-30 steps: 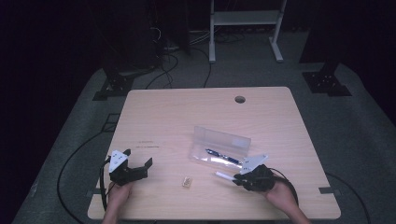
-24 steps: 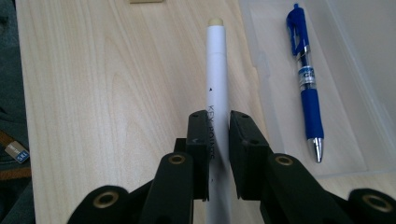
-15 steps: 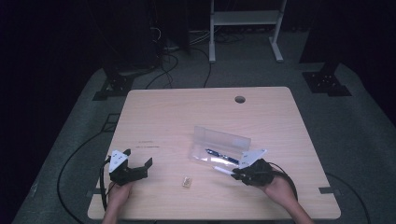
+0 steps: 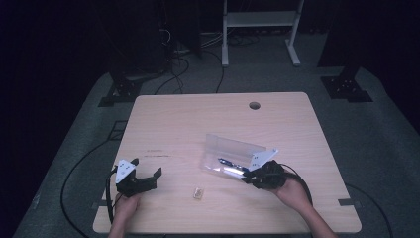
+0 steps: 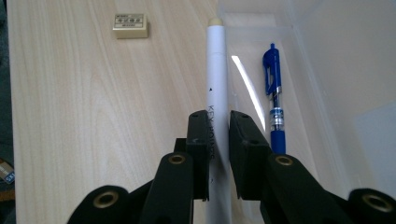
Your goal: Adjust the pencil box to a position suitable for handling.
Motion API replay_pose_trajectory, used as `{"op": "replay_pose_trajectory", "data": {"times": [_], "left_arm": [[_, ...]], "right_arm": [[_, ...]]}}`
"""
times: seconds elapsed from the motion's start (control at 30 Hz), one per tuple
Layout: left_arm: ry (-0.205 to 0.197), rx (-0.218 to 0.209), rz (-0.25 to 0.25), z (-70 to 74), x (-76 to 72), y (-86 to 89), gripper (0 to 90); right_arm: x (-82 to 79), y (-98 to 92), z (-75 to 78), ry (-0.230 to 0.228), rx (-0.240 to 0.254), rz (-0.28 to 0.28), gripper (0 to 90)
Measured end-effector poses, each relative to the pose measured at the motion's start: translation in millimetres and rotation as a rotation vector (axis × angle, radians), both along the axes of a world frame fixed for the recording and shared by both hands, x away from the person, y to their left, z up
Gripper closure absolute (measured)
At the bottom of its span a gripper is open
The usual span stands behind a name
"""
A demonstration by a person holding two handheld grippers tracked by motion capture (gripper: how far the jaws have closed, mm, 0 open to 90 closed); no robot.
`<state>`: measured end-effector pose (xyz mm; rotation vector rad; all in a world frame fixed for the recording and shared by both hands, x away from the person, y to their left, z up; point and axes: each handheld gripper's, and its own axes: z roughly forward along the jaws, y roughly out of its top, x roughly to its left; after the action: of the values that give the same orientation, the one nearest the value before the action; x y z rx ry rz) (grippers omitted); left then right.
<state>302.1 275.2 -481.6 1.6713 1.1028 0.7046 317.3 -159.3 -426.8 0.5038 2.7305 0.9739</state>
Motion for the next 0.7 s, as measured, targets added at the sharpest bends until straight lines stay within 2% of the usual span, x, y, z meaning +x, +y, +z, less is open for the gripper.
{"op": "replay_pose_trajectory", "data": {"times": [0.3, 0.7], "left_arm": [[0.001, -0.002, -0.001, 0.0, 0.1, 0.2, 0.0], [0.000, -0.005, 0.001, -0.1, 0.4, 0.4, 0.0]], "right_arm": [[14.3, 6.4, 5.7, -0.008, -0.006, -0.001, 78.1], [30.7, 13.8, 2.2, 0.001, -0.023, -0.008, 78.2]]}}
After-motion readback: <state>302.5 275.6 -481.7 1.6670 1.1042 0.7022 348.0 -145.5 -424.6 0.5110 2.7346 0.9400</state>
